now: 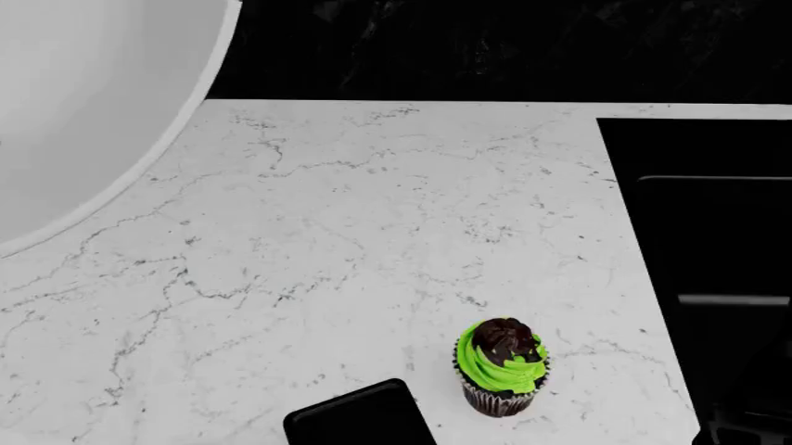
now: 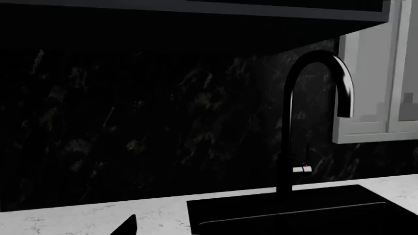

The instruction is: Move the fresh-baked cupcake off the tray onto the counter, and place the bowl used for mixing into the sink.

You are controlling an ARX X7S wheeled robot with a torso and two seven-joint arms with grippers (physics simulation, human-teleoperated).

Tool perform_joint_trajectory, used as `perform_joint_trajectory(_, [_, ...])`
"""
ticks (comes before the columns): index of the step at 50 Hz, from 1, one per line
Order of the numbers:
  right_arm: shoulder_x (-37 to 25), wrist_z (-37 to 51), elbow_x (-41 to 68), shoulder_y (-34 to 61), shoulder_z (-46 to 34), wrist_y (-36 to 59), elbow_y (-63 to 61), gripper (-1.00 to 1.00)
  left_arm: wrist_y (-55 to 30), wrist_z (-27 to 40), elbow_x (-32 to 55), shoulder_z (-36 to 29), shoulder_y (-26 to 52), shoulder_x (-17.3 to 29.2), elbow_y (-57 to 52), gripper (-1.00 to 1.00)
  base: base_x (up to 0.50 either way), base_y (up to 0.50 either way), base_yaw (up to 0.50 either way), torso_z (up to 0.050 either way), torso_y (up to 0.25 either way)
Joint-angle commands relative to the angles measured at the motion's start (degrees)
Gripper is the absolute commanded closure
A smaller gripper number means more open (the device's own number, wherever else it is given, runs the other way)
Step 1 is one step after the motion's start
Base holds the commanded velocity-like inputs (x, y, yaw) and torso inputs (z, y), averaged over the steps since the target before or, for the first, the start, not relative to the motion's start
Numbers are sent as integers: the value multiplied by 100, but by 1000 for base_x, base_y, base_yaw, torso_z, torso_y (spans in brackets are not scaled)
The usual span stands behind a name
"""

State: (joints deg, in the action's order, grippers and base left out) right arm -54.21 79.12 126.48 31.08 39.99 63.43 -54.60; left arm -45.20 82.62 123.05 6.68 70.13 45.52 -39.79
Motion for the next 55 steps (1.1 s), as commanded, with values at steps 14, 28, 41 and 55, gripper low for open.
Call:
perform_joint_trajectory(14, [183,-137,-56,-449,890,417,95,-100,477,285,438,-386,600,132,-310,100,1,-500,0,0,0])
perform_joint_trajectory(28, [218,-214,-139,-461,843,421,82,-100,604,264,409,-536,639,225,-323,100,0,-500,0,0,0])
perform_joint_trajectory(41, [214,-234,-224,-458,769,389,90,-100,720,206,424,-536,602,343,-371,100,0,-500,0,0,0])
perform_joint_trajectory(55, [195,-226,-328,-452,619,331,112,-100,756,57,307,-493,404,444,-349,100,0,-500,0,0,0])
